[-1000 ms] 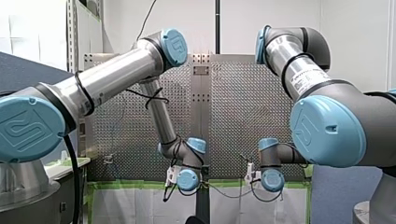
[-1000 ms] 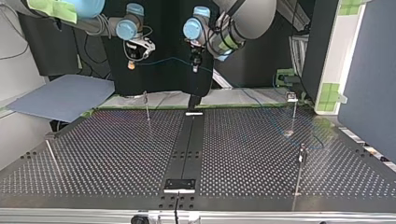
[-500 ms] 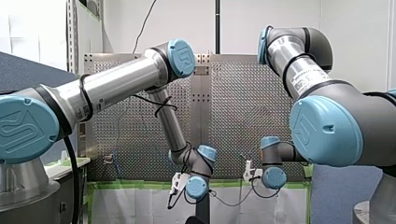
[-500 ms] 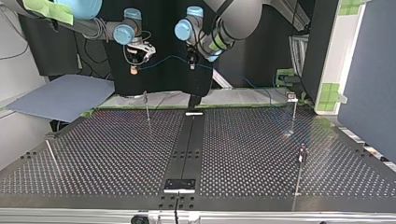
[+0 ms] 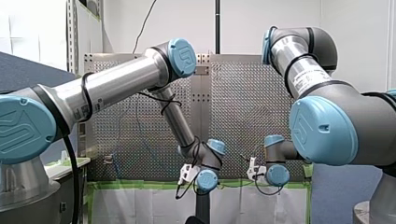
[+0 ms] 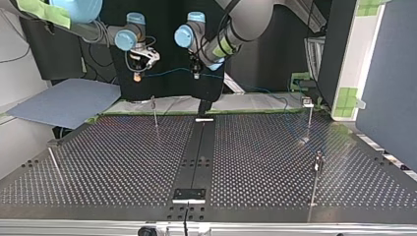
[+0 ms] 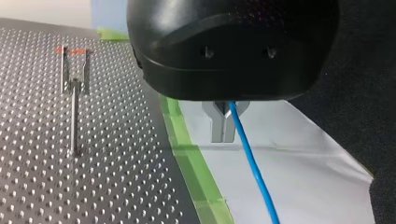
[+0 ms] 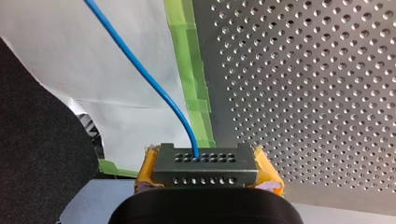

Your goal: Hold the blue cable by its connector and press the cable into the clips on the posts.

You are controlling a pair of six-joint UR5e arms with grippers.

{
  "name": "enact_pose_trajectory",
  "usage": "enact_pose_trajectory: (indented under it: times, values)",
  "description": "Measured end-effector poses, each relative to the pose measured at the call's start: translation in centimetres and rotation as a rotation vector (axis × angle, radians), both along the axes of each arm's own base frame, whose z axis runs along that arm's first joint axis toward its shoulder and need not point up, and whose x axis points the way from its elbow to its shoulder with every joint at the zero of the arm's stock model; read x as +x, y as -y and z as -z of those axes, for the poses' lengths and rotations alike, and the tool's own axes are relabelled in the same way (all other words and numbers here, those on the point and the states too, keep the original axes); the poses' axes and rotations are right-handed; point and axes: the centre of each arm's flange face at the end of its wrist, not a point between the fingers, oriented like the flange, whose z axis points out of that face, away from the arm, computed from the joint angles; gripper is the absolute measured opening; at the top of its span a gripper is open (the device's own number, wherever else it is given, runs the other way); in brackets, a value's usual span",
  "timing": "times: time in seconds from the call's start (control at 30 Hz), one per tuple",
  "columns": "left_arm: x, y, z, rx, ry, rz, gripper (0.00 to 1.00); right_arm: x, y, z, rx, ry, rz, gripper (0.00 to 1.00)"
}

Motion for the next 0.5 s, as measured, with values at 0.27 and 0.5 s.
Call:
enact_pose_trajectory:
  times: [0.27,0.5]
  values:
    - [-0.6,1.6,-0.3,0.004,0.005,0.056,0.0,0.4,0.9,-0.3,-0.009,0.021,-0.028,0.0]
    - [-1.3,3.3,-0.9,-0.03,0.009,0.083,0.0,1.2,2.1,-0.8,-0.027,0.047,-0.082,0.0]
